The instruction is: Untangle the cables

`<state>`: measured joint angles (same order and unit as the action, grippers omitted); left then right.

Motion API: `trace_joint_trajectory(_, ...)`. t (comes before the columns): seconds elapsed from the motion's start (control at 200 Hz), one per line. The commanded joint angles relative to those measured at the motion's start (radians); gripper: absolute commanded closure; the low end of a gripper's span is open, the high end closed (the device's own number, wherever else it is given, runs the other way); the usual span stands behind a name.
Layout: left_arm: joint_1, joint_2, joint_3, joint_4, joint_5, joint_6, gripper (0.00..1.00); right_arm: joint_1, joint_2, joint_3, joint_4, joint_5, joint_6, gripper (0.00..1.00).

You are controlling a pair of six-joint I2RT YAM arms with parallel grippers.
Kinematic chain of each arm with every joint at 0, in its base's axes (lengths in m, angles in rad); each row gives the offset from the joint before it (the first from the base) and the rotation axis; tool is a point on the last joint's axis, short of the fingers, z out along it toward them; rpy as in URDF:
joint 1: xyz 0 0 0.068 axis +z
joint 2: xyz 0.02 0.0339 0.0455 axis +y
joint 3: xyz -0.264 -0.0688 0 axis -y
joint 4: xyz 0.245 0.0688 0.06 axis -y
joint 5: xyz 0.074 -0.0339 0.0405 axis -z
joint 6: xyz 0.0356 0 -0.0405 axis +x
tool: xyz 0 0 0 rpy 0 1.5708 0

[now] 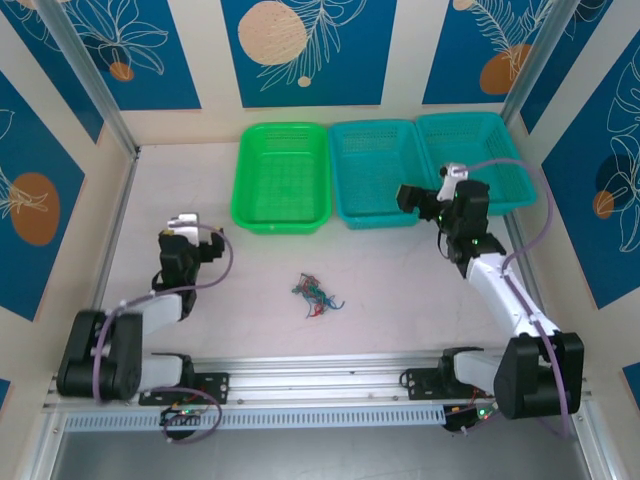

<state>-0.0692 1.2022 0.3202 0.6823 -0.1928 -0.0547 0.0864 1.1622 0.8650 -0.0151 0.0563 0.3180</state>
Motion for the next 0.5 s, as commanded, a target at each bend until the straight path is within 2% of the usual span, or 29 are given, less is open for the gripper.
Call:
trace_joint_trajectory(0.0,0.000,-0.170,0.041,-0.248,-0.012,-0.177,0.00,0.081,0.013,0.124,-0.387,-0.126,0.059,0.01)
trace_joint_trajectory(0.105,-0.022,-0.291,0.071,-0.384,0.133,-0.377,0.00,0.184,0.007,0.158,-0.439,-0.168,0.034,0.01)
trace_joint_trajectory(0.23,-0.085,-0.332,0.180,-0.612,0.298,-0.573,0.07,0.301,0.020,0.200,-0.529,-0.162,0.030,0.01)
trace_joint_trajectory(0.31,-0.187,-0.310,0.223,-0.668,0.386,-0.667,0.14,0.375,0.032,0.206,-0.571,-0.161,0.035,0.02)
trace_joint_trajectory(0.385,-0.339,-0.256,0.255,-0.701,0.394,-0.715,0.18,0.441,0.035,0.189,-0.579,-0.163,0.057,0.02)
trace_joint_trajectory(0.435,-0.429,-0.203,0.270,-0.694,0.410,-0.750,0.21,0.473,0.033,0.170,-0.570,-0.167,0.074,0.02)
trace_joint_trajectory(0.495,-0.497,-0.120,0.276,-0.657,0.459,-0.814,0.25,0.506,0.033,0.151,-0.566,-0.172,0.095,0.02)
